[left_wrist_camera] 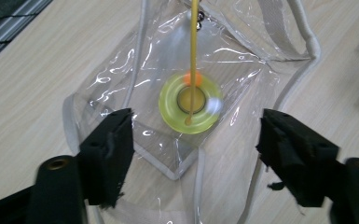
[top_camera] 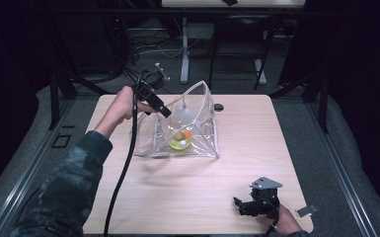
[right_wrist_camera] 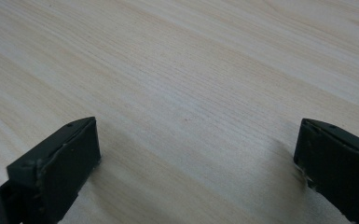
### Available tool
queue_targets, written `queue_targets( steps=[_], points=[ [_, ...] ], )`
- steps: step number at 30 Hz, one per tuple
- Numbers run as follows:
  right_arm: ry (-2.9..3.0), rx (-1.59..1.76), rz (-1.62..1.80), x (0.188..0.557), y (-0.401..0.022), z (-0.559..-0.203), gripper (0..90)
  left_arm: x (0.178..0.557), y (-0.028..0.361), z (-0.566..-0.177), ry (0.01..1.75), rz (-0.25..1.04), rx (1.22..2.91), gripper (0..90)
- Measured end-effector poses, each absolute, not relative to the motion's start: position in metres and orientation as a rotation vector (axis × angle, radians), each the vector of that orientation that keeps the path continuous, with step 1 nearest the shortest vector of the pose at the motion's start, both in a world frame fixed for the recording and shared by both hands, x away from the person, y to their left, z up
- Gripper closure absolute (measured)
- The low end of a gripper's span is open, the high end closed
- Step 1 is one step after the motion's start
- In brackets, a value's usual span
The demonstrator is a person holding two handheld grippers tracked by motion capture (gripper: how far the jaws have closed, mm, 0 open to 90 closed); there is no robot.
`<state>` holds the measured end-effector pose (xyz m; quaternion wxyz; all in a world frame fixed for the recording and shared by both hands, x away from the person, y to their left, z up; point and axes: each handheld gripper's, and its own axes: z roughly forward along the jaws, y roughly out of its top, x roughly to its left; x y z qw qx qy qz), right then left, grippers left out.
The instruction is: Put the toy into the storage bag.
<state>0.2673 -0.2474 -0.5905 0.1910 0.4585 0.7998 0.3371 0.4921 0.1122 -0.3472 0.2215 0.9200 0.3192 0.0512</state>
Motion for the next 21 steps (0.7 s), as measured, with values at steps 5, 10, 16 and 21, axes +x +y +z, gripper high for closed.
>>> queue_targets(
  steps=[5, 10, 16, 21],
  points=[
    [2.246, 1.287, 0.930, 0.267, -0.248, -0.590, 0.0, 0.485, 0.126, -0.338, 0.897, 0.172, 2.507, 15.1],
    [2.246, 1.286, 0.930, 0.267, -0.248, -0.590, 0.0, 0.477, 0.144, -0.333, 0.937, 0.209, 2.474, 6.7],
    [2.246, 1.286, 0.930, 0.267, -0.248, -0.590, 0.0, 0.460, 0.165, -0.330, 0.940, 0.254, 2.444, 0.0],
    [2.246, 1.287, 0.930, 0.267, -0.248, -0.590, 0.0, 0.444, 0.182, -0.332, 0.938, 0.281, 2.431, 0.0]
  ],
)
